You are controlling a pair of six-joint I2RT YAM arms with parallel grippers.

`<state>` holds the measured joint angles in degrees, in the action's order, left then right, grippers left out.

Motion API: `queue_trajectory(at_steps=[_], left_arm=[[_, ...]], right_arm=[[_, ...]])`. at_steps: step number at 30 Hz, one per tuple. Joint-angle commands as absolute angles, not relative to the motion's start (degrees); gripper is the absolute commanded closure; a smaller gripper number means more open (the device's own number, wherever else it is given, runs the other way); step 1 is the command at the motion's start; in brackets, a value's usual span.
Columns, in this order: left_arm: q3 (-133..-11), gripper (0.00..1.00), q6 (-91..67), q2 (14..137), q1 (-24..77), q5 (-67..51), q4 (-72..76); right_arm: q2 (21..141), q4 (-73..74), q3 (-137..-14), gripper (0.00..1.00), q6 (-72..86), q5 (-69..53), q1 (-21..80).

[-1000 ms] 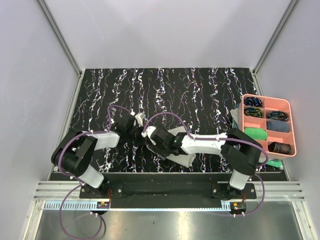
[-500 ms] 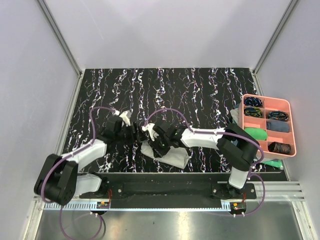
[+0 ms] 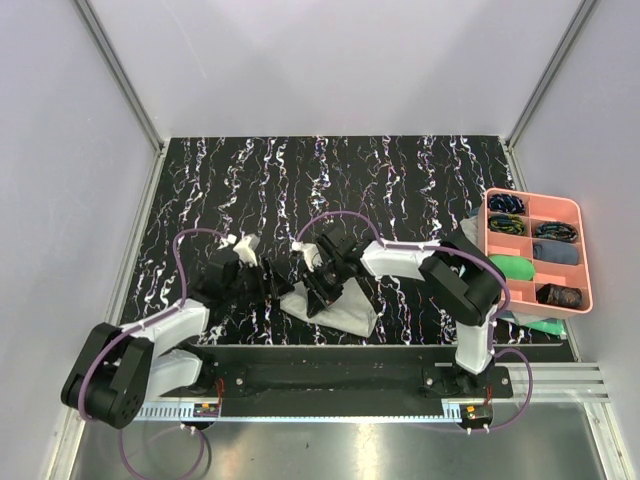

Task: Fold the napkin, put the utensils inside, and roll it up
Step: Roll the napkin with the utensil

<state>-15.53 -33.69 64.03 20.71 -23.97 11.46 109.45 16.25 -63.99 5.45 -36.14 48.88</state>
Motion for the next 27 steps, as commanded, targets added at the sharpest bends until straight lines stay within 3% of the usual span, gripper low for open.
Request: queue_trajectory(at_steps=[1, 9, 12, 19, 23, 27], left_arm=[[-15.21, 0.35, -34.63, 66.79, 20.74, -27.51, 20.11], [-12.92, 0.32, -37.44, 66.97, 20.74, -29.62, 25.4], [-12.22, 0.37, -37.71, 66.71, 20.83, -29.88, 25.84], [-12.57, 0.65, -37.09, 69.51, 20.92, -30.32, 23.74], [-14.23, 0.98, -36.21, 71.45, 20.92, -27.09, 19.26], [-15.73, 1.0, -35.6, 73.38, 20.92, -23.82, 13.9]], right_arm=[[113.81, 22.24, -63.81, 0.65, 4.66, -38.14, 48.34], [116.63, 22.59, -64.51, 0.65, 4.48, -38.76, 46.76], [117.24, 22.59, -64.69, 0.64, 4.31, -38.85, 46.32], [118.21, 22.76, -65.13, 0.64, 4.13, -38.94, 45.27], [116.11, 22.76, -65.13, 0.61, 4.48, -37.71, 45.09], [110.93, 23.2, -64.78, 0.55, 4.75, -35.25, 45.18]])
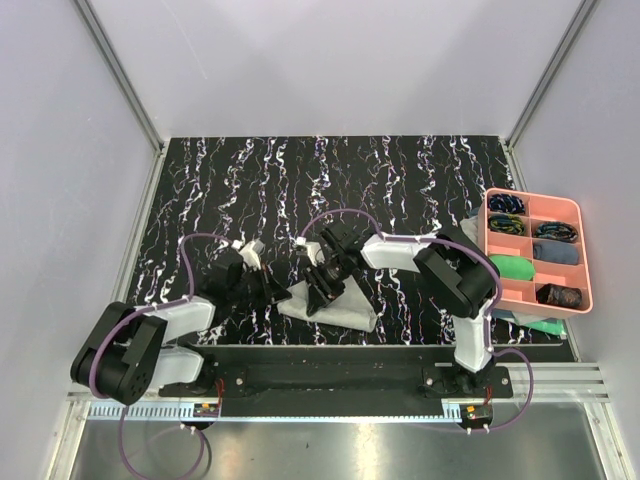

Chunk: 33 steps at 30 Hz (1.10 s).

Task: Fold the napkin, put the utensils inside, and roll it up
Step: Roll the napkin with the utensil

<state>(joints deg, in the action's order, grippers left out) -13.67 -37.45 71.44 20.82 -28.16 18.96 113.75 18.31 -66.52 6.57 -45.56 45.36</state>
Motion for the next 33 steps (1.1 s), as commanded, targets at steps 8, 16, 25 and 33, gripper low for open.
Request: queue_trajectory(at_steps=[8, 16, 25, 33], left_arm=[[-18.98, 1.0, -34.1, 79.27, 20.83, -26.1, 12.05], [-21.36, 1.0, -33.66, 83.14, 20.83, -27.24, 10.64], [-21.97, 1.0, -33.4, 83.06, 20.83, -27.68, 9.67], [-23.03, 0.76, -35.42, 79.64, 20.66, -27.95, 10.02]], right_arm=[[94.93, 24.61, -63.55, 0.36, 1.15, -13.86, 50.26], [96.49, 23.12, -62.4, 0.31, -3.6, -1.23, 59.84], [100.98, 22.94, -61.7, 0.3, -1.85, 0.18, 61.52], [103.62, 23.91, -61.0, 0.65, 3.6, -4.74, 61.52]])
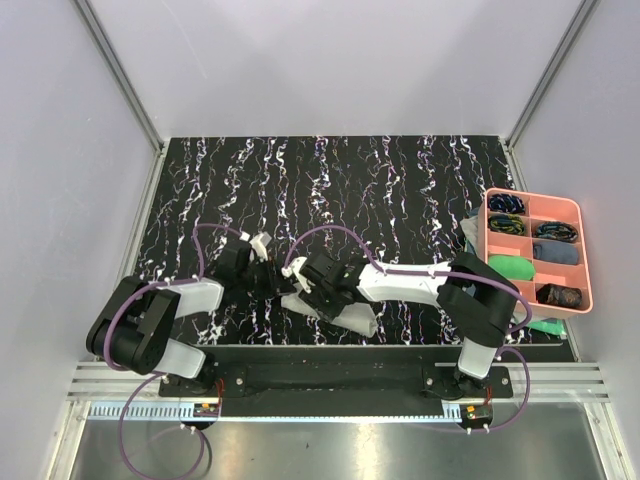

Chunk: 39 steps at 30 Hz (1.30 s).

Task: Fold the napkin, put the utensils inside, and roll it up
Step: Roll the napkin with the utensil

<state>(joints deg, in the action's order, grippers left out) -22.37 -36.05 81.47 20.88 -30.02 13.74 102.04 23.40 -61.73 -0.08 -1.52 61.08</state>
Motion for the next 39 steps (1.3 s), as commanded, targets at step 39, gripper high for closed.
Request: queue_trajectory(at_steps=[39], left_arm=[[-16.61, 0.64, -35.15, 77.51, 18.02, -31.81, 26.45]], right_arm=[[114.61, 13.27, -57.39, 0.74, 7.65, -45.0, 43.15]])
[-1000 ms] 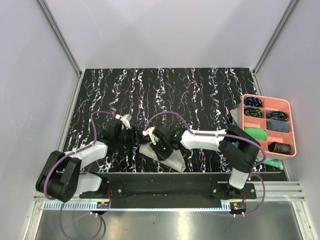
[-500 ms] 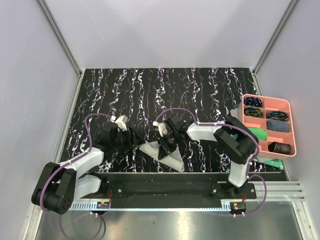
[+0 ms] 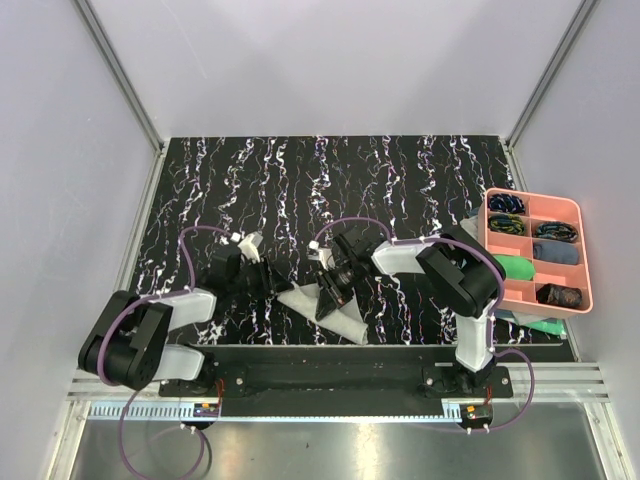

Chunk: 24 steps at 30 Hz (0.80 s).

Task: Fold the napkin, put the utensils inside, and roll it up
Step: Roll the napkin with the utensil

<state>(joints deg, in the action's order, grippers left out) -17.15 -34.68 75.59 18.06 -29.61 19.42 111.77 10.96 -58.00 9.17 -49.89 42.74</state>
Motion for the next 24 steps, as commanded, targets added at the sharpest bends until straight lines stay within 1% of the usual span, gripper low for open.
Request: queue_trajectory(at_steps=[1, 2, 4, 5, 7, 9, 11, 15, 16, 17, 19, 24], left_arm=[[-16.61, 0.68, -35.33, 78.3, 18.02, -32.16, 27.15], [-16.7, 0.79, -35.42, 78.83, 18.1, -32.43, 27.25], [-17.05, 0.88, -35.59, 79.71, 18.1, -32.87, 26.81], [-17.31, 0.96, -35.68, 79.89, 18.11, -32.78, 26.11], [-18.19, 1.0, -35.42, 80.24, 18.02, -32.7, 23.92], [-18.72, 1.0, -35.16, 80.42, 18.11, -32.26, 22.16], [-19.07, 1.0, -34.89, 80.59, 18.11, -32.08, 20.05], [-20.04, 1.0, -34.19, 80.6, 18.11, -31.56, 16.79], [-20.21, 1.0, -34.02, 80.6, 18.11, -31.2, 15.74], [-20.74, 1.0, -33.75, 80.68, 18.02, -30.94, 15.21], [-21.44, 1.0, -33.49, 81.12, 18.02, -30.5, 13.37], [-22.94, 1.0, -33.75, 82.26, 18.11, -30.59, 11.43]], right_arm=[[114.52, 13.27, -57.39, 0.73, 7.65, -44.56, 43.07], [114.26, 13.45, -57.57, 0.7, 7.82, -44.21, 43.15], [113.12, 14.58, -58.35, 0.62, 8.09, -42.72, 43.07], [111.64, 16.5, -58.79, 0.55, 7.91, -42.02, 43.07], [109.44, 18.45, -59.76, 0.49, 7.91, -39.21, 43.15], [105.41, 21.09, -60.29, 0.44, 8.35, -35.36, 43.15], [102.58, 23.36, -60.99, 0.41, 8.26, -32.62, 43.5], [94.68, 24.87, -62.66, 0.35, 7.12, -21.75, 46.84], [93.79, 24.87, -63.36, 0.33, 6.68, -19.8, 49.02], [92.39, 24.79, -63.63, 0.31, 5.81, -14.21, 50.17], [91.32, 24.18, -63.63, 0.29, 4.05, -8.47, 54.9], [91.67, 21.1, -62.58, 0.27, -1.56, 9.8, 63.88]])
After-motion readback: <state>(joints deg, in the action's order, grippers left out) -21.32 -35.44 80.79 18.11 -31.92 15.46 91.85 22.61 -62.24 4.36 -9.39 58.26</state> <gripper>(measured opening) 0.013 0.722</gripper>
